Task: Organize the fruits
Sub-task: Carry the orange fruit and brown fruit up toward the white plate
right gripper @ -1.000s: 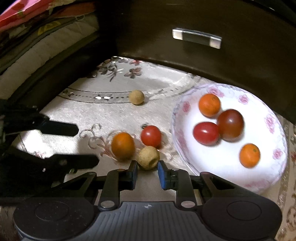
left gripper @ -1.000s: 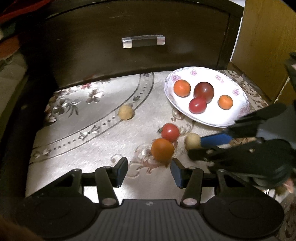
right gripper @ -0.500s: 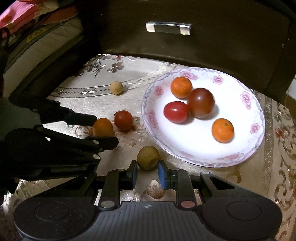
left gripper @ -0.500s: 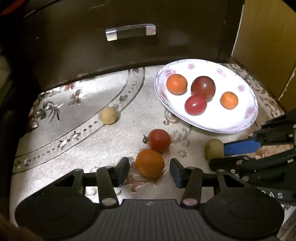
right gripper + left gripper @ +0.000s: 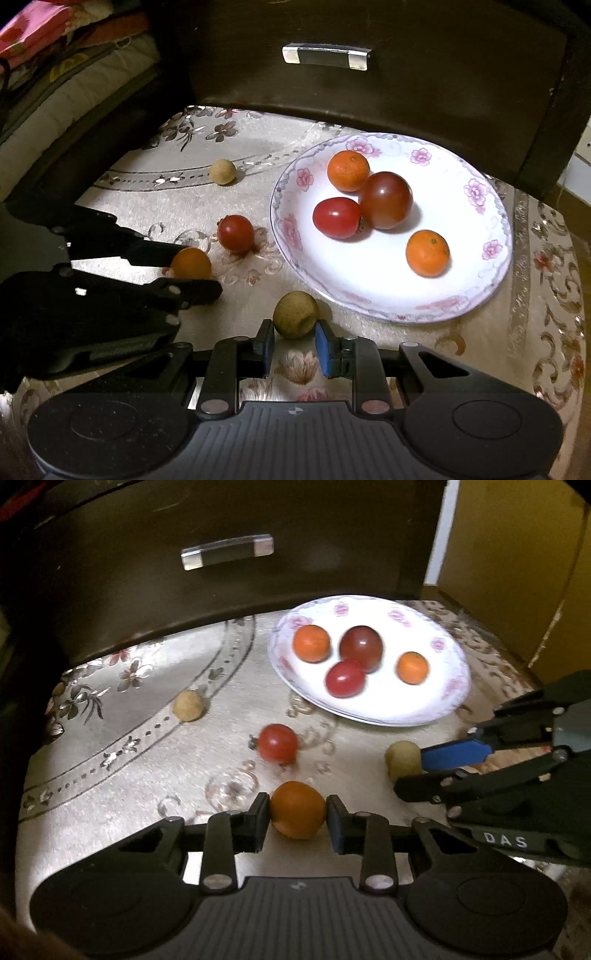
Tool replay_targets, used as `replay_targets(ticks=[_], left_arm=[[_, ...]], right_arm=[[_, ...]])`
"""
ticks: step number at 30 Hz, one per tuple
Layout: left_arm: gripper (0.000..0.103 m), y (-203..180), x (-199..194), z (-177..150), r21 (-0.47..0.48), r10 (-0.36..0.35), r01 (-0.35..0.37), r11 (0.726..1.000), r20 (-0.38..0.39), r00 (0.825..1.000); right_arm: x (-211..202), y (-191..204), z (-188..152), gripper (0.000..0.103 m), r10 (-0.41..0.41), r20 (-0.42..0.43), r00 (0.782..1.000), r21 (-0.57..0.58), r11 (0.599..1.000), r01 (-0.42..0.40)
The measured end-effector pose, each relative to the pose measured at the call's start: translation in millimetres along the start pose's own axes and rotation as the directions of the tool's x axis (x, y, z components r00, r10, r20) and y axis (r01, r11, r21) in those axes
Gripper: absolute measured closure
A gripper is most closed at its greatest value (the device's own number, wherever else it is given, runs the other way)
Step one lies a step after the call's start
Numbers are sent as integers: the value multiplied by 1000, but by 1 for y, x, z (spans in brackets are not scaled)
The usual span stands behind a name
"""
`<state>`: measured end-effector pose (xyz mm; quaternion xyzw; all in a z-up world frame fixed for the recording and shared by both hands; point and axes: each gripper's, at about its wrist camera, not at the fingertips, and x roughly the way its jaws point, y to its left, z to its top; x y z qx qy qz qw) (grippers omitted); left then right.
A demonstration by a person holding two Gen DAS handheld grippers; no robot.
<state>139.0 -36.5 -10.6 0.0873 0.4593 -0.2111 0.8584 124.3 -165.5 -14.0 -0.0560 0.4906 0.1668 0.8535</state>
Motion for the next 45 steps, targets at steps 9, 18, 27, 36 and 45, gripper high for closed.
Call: replay_targets(ticks=[9, 18, 27, 36, 45], left_arm=[[64, -26, -16, -27, 78, -42, 45, 996, -40, 998], [63, -29, -18, -35, 107, -40, 46, 993, -55, 998], [57, -24, -19, -39, 100, -51, 57, 993, -60, 997], [57, -24, -19, -39, 102, -48, 54, 993, -55, 997], [64, -25, -18, -36, 97, -54, 60, 993, -65, 996]], right_arm=[[-21, 6, -29, 83, -48, -29, 998, -22, 999, 47], [-23, 11, -38, 82, -63, -18, 998, -58, 996, 62], [-21, 6, -37, 80, -41, -3, 999, -56, 998, 40], [-15, 8, -34, 74, -34, 4, 999, -62, 997, 34], [-15, 13, -34, 80, -40, -2, 999, -80, 996, 40]])
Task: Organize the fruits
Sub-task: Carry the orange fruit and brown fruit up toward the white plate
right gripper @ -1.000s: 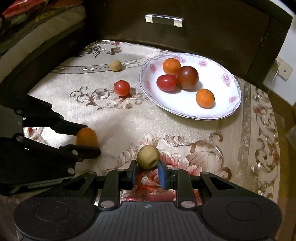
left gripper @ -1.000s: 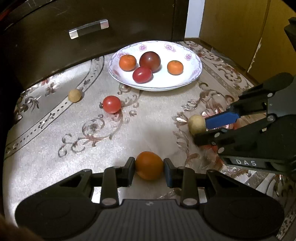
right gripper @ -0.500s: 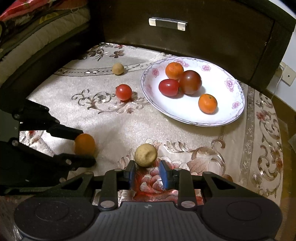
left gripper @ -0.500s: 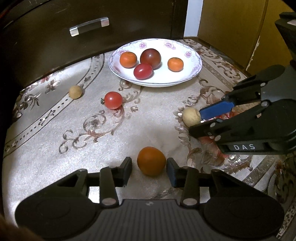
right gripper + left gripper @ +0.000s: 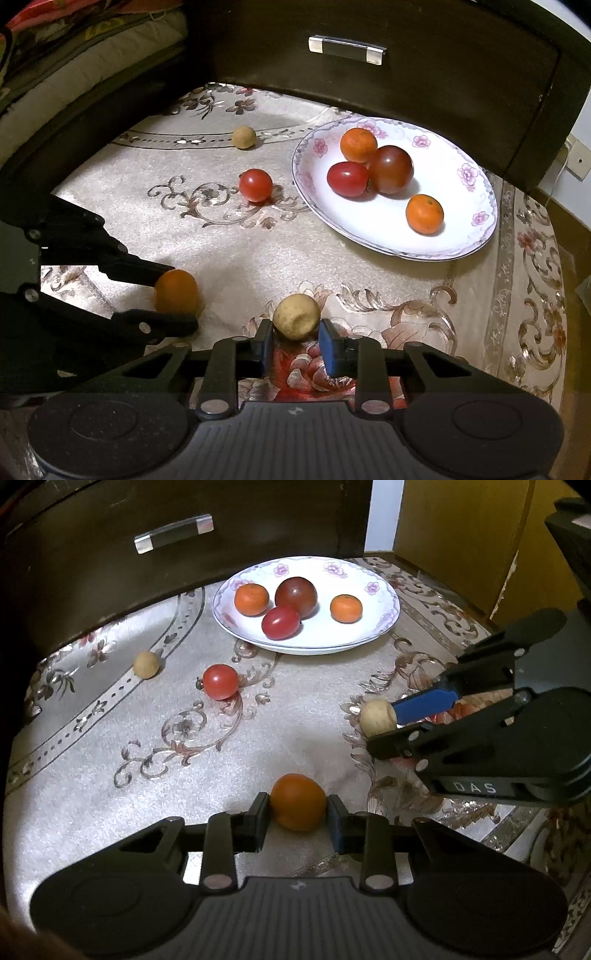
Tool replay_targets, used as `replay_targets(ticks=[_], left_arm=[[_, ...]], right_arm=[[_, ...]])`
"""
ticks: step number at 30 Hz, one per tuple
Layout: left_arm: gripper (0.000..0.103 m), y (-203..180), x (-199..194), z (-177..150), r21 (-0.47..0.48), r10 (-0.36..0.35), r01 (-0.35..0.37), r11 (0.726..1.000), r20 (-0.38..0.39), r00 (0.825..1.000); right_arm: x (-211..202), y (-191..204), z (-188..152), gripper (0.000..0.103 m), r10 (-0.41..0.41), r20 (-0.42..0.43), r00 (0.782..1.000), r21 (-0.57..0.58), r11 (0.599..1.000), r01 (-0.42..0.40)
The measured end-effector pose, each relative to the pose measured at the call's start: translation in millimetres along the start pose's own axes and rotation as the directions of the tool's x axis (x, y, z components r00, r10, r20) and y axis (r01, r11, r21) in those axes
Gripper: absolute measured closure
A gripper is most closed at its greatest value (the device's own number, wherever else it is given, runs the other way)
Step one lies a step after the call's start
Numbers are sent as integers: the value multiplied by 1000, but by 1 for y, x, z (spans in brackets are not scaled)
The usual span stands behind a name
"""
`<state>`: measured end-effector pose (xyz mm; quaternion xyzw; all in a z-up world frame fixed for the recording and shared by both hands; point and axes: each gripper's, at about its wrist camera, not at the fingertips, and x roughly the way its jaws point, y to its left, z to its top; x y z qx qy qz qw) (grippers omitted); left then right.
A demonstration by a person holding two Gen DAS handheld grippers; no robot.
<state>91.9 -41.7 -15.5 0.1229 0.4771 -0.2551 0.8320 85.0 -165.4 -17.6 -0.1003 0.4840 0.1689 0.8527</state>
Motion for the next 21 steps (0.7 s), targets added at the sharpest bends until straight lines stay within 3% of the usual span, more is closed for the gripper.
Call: replay_targets(ticks=[21], left_arm=[[64, 7, -6, 30, -49, 1, 2, 999, 67, 998]], right_arm=[[-13, -12, 11, 80, 23, 41, 999, 82, 996, -27]])
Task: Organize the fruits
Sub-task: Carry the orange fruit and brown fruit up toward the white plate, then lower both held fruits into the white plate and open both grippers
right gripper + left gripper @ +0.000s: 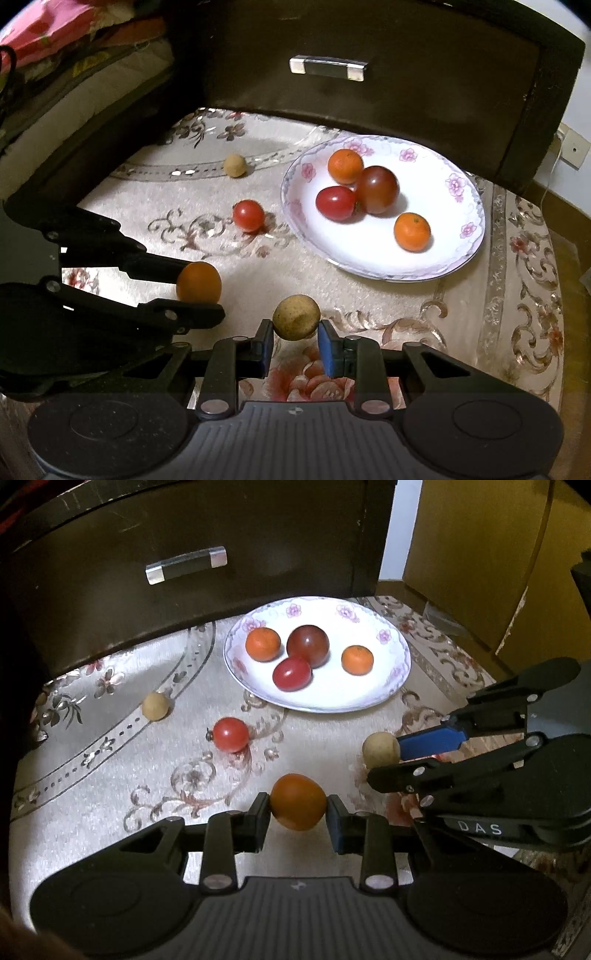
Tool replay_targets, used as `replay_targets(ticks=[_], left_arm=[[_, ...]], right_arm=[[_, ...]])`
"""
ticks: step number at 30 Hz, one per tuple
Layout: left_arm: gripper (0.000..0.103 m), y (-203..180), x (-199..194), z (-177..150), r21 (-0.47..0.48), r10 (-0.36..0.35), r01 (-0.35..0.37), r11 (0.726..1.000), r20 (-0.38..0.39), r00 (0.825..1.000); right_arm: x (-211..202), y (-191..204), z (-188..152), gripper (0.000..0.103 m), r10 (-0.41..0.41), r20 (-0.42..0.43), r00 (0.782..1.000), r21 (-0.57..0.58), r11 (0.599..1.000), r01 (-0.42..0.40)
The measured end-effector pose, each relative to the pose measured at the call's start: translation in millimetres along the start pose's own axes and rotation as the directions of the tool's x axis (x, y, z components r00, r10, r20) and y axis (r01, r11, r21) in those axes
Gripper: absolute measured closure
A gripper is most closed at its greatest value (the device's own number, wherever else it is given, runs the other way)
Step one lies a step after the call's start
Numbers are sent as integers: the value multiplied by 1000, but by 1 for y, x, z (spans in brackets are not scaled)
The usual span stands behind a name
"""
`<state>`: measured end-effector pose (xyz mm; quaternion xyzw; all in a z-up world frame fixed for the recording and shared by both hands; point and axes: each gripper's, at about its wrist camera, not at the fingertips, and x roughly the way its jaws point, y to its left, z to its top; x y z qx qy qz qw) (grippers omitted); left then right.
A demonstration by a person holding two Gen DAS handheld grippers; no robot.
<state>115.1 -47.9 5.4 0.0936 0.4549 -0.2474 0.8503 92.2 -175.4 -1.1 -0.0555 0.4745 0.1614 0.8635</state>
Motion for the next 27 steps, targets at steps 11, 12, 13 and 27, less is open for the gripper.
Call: replay_targets(ticks=[11, 12, 13, 27], left_arm=[[64, 0, 2, 12, -2, 3, -2, 1000, 26, 1000], [64, -1, 2, 13, -2, 2, -2, 1000, 28, 1000], [64, -1, 3, 14, -1, 2, -2, 1000, 28, 1000], [65, -3, 9, 24, -5, 3, -3, 1000, 43, 999]], right_arm=[[-7, -6, 6, 80, -18, 27, 999, 29, 999, 17], [-7, -7, 6, 80, -19, 28, 999, 31, 999, 18], [-8, -8, 6, 80, -20, 30, 999, 33, 999, 19], [-7, -17, 11, 80, -27, 30, 999, 58, 998, 26]])
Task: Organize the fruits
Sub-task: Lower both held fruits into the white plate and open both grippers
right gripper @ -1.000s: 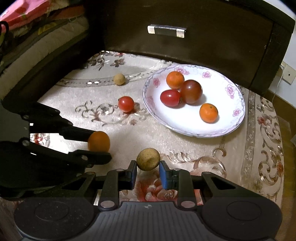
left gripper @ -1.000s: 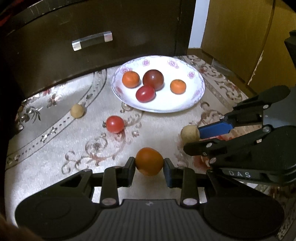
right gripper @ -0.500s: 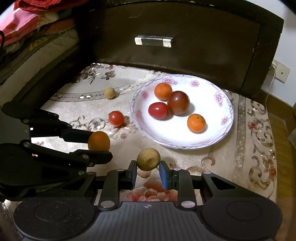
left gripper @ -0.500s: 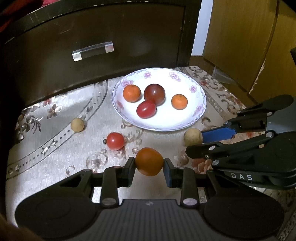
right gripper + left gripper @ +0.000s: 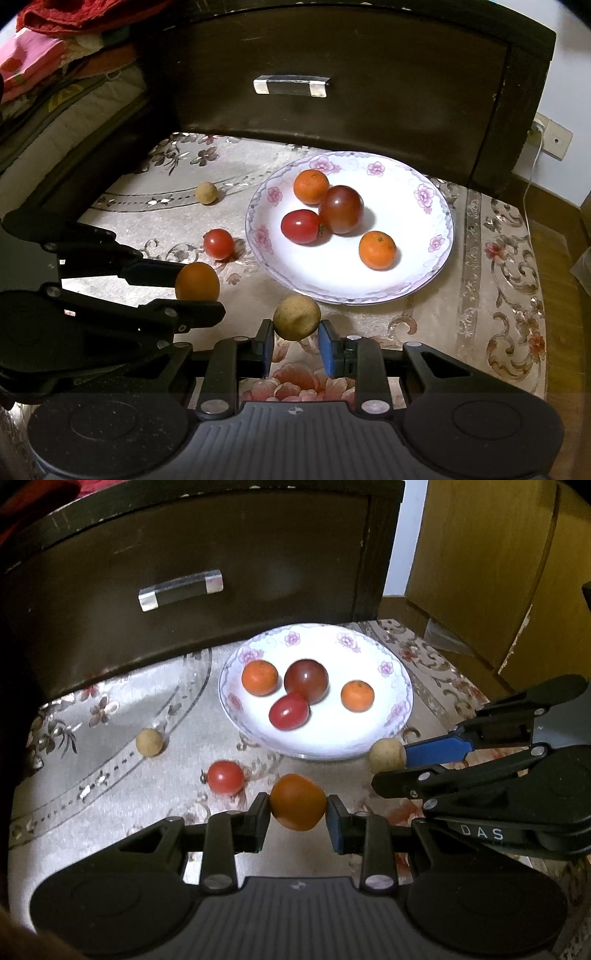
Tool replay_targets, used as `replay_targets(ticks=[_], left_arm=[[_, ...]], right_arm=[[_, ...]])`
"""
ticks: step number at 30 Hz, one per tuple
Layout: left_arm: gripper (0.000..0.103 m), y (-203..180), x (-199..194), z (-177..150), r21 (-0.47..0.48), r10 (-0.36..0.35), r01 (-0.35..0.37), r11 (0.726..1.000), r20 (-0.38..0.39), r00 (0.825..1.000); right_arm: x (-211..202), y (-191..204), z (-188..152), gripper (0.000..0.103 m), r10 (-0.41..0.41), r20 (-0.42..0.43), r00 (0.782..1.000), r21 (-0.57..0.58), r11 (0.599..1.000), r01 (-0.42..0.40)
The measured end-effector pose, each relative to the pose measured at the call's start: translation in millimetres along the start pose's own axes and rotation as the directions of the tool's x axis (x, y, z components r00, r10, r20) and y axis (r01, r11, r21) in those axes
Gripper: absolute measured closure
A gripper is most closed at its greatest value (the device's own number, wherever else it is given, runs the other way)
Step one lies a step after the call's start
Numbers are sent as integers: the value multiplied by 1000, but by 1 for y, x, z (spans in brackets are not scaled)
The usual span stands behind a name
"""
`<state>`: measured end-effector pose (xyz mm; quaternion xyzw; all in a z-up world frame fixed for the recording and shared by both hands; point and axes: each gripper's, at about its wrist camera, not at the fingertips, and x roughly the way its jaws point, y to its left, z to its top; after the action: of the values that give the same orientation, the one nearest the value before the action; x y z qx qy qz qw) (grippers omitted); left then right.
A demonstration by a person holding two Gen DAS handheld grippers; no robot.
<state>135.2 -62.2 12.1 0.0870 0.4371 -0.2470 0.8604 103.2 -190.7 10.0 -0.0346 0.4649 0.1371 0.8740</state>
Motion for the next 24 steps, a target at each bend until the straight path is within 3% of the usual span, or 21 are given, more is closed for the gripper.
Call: replay_targets(ticks=[10, 24], left_arm=[[65, 1, 14, 37, 12, 25, -25, 1000, 54, 998], [66, -2, 40, 43, 26, 19, -20, 999, 27, 999]], right_arm=[[4, -26, 26, 79, -28, 51, 998, 73, 997, 25], [30, -42, 32, 79, -57, 11, 998, 90, 994, 56]])
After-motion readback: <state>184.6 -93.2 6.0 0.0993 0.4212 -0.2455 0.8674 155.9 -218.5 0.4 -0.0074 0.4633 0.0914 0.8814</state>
